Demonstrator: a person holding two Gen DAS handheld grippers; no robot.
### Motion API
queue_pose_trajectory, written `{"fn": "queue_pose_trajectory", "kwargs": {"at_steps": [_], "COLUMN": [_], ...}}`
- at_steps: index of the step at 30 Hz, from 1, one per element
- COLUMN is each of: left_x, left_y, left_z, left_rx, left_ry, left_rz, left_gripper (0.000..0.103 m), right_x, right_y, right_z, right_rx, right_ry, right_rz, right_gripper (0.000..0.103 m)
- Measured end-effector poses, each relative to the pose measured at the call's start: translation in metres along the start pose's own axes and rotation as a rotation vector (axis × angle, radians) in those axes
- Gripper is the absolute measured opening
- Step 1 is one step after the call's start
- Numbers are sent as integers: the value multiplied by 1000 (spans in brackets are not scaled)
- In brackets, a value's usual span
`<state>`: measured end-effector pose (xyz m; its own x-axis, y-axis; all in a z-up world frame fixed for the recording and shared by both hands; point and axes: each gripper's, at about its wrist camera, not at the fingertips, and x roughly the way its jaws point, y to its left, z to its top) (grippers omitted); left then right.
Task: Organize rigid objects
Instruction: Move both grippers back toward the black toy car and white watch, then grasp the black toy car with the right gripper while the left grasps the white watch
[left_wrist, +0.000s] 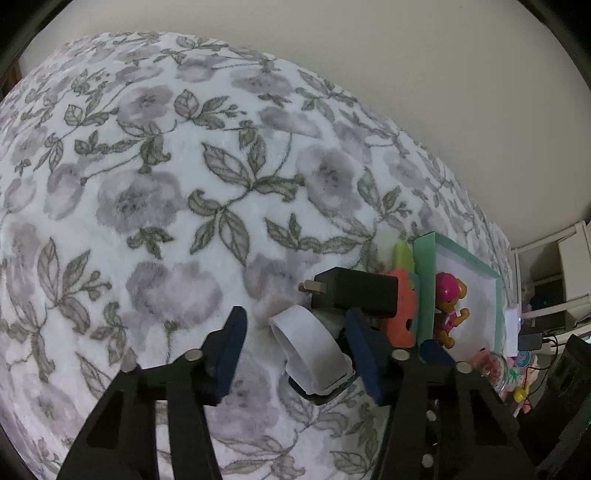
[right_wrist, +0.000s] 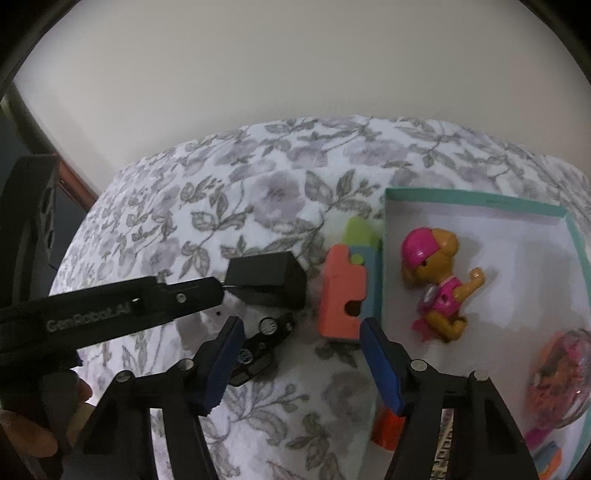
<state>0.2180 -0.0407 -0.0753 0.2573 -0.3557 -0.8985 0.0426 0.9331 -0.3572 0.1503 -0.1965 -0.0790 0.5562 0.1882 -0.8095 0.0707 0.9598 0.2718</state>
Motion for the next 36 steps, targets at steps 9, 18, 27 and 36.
{"fn": "queue_pose_trajectory", "kwargs": {"at_steps": [9,18,27,36], "left_x": [-1,0,-5,-10], "left_y": [3,25,29,31], "left_z": [-2,-1,0,3], "left_rx": [-4,-53,-42,43], "left_ry": [-8,-4,16,41], "left_rz": [-35,-24,-34,23], "left_gripper": [36,26,25,25], "right_x": [4,12,17,28], "right_y": [6,18,25,30], "right_z": [-5,-7,-8,-12], "right_rx": [-14,-53,-51,-36], "right_ry": [18,46,56,85], "right_rz": [4,14,45,55], "right_gripper": [68,68,68,60]}}
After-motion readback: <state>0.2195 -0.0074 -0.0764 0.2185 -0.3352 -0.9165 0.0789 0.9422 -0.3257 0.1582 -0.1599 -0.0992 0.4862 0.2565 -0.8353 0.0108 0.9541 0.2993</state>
